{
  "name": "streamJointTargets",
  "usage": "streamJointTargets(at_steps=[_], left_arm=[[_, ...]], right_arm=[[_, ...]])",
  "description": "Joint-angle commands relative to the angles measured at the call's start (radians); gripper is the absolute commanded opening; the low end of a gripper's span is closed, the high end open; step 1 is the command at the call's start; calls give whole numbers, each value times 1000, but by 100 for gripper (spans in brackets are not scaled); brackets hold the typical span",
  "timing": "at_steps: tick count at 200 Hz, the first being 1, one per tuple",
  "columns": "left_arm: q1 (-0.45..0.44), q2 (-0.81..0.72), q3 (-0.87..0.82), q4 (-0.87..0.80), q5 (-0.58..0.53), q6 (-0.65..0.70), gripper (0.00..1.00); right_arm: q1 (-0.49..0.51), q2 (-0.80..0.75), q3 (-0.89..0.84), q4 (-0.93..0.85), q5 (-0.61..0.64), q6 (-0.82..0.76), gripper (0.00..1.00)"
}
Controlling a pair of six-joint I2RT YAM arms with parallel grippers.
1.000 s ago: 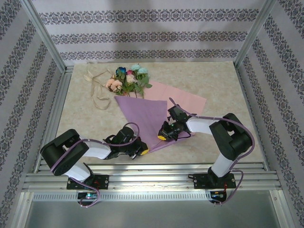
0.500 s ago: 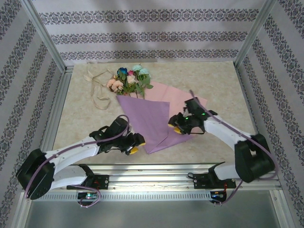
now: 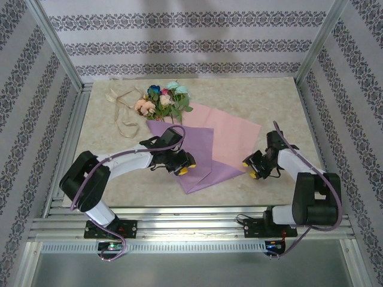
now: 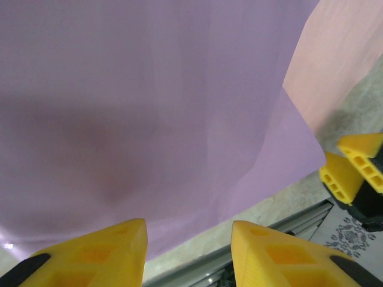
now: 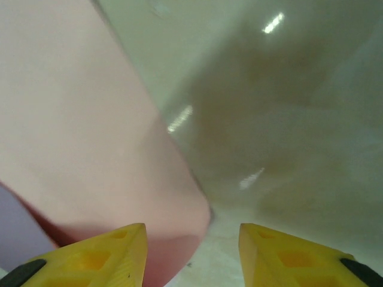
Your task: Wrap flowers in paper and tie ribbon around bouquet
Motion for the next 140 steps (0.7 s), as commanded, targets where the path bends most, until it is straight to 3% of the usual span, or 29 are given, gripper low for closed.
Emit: streamJointTargets(at_steps=[1,45,78,86,107,140], left_arm=[[2,35,31,-15,-33,80,41],[5,139,92,-19,-37,133,39],[14,170,94,-20,-45,158,38],[16,170,88,-12,-45,159,37],[22,168,84,4,-49,164,37],[25,170,88,-1,-48,169,35]], right_arm=[[28,23,-26,69,-46,58,42],[69,64,-59,154,-56,147,27],[90,9,-52,172,-25,183,15],[95,-12,-45,167,-19,192,17],[106,-63,-23,104,-17,223,35],[113,-164,-61,42,-6,329,38]])
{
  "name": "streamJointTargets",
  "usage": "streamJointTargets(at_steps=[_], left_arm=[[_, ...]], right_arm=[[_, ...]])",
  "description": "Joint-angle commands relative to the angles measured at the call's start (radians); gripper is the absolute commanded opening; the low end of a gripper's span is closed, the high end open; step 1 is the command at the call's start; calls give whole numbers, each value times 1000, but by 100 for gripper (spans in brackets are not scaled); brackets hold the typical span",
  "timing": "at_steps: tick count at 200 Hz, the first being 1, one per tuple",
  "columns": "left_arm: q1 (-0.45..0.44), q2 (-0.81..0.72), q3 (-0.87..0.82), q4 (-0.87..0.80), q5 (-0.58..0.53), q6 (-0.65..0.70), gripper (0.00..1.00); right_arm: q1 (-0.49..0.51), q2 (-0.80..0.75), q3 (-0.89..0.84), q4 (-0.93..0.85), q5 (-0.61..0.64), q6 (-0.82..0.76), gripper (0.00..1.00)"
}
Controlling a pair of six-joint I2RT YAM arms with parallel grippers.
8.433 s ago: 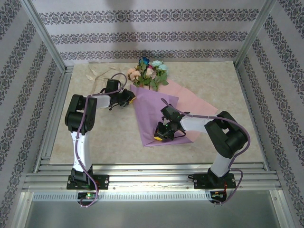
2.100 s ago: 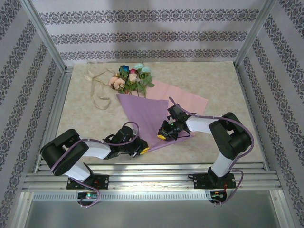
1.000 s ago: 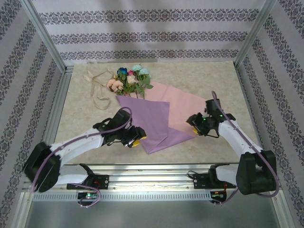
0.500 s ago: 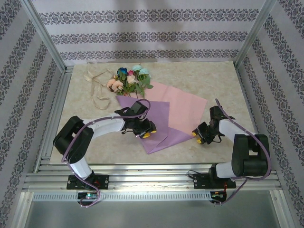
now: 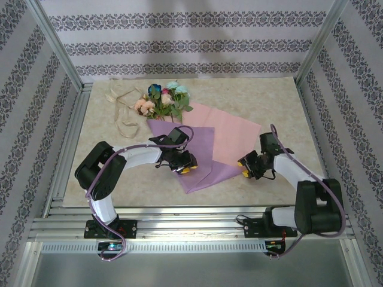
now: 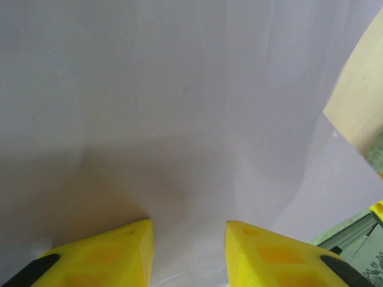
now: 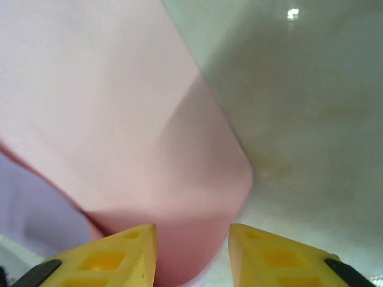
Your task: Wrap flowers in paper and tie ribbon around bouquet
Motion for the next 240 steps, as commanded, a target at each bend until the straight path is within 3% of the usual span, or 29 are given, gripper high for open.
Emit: streamJointTargets(at_steps=[1,85,96,128,144,183,240], left_arm=[[19,14,11,2,-31,32,35],[21,-20,12,-8,-37,46,35],[22,-21,10,-10,-40,49,36],[29,-7,6,4,-44,57,36],[37,4,6,8,-46,60,36],[45,35,12,24,-46,65,35],[46,63,2,64,-52,65,35]], right_arm=[[11,-64,-26,-40,-5,101,38],[10,46,-35,43,-9,191,42],[10,71,-42,73,-14,201,36],[23,93,-16,98,15,176,0],[47,45,38,35,60,112,0],[221,-60,169,-66,135,-3,0],[566,21,345,-55,168,-163,0]])
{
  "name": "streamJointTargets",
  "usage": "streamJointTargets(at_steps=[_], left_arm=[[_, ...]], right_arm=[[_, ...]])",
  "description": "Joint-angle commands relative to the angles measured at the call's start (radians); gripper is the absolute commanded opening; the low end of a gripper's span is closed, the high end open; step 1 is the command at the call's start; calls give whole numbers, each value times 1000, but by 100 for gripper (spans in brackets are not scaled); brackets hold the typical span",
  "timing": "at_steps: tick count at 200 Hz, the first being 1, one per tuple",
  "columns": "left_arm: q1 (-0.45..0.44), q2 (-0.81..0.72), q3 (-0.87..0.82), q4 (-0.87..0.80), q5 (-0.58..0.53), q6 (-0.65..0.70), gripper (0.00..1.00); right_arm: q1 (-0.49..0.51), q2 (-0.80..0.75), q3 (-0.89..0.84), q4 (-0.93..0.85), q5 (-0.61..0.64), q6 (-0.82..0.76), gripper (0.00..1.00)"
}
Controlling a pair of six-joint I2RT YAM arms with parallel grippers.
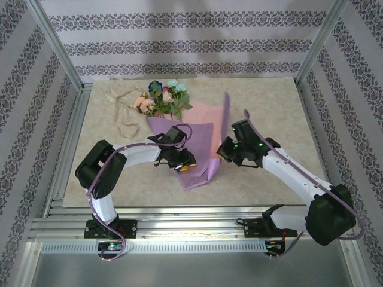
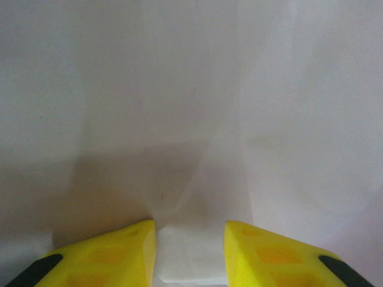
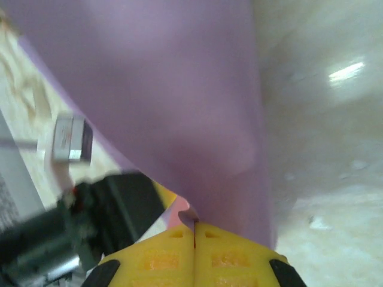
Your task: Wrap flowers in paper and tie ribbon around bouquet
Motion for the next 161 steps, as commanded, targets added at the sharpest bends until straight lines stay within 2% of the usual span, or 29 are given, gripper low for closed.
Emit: streamJointTargets(at_steps=[1,20,37,62,109,130,161], left_arm=[[17,46,2,39,-47,28,35],[17,54,2,53,-50,27,35],[18,43,1,59,-66,27,35],[20,-40,-20,61,-122,12,35],[29,-301,-79,-6,-211,-45,36],[58,-327,-151,41,-142,-102,32],[48,-250,-211,250,-25,-216,24]], right_arm=[[106,54,61,-8,25,-114,0],[188,99,95,67,0,-154,0],[220,129,110,101,-20,-163,0],[220,155,95,124,-23,-150,0],[194,162,63,190,-51,-118,0],[193,154,58,201,-50,-105,0],[178,126,30,220,-46,-76,0]])
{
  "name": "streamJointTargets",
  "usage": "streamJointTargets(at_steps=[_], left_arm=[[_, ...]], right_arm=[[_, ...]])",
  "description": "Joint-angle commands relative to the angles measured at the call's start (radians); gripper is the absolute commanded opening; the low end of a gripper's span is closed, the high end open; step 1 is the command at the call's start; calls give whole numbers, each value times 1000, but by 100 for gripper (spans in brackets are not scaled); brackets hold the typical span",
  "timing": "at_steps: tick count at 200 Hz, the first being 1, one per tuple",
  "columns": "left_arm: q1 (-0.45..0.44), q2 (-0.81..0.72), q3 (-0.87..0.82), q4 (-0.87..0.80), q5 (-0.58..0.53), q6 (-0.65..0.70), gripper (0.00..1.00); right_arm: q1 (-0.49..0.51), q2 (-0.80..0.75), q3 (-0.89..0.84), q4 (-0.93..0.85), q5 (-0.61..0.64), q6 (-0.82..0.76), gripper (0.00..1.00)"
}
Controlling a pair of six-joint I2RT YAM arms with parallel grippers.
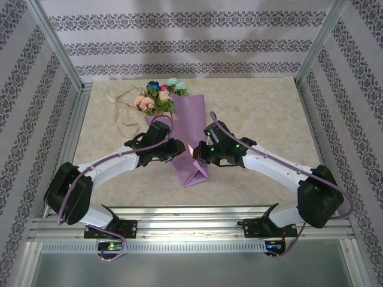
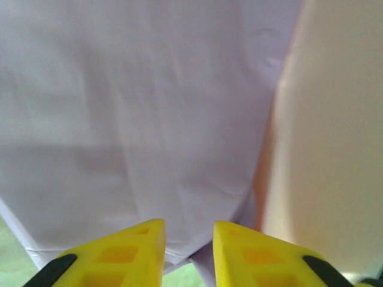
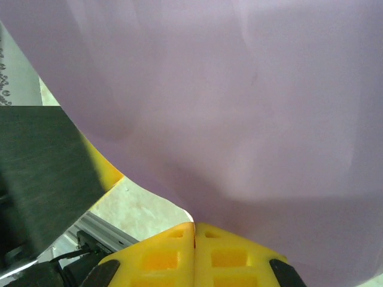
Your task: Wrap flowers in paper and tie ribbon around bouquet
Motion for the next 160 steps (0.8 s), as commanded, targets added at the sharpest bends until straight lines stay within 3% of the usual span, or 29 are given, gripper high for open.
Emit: streamJointTargets(at_steps=[1,42,107,160], left_arm=[[-5,80,-48,140,96,-113,24],[-57,177,-49,331,155,-228,19],[-109,193,-65,394,188,-304,18],[-141,312,-65,456,207,-348,14]], right_arm=[[-16,-31,-31,34,-9,28,0],[-27,-62,-59,43,-28,34,0],[-53,-122,-144,116,-68,85,0],[-64,-133,-182,145,-88,96,0]])
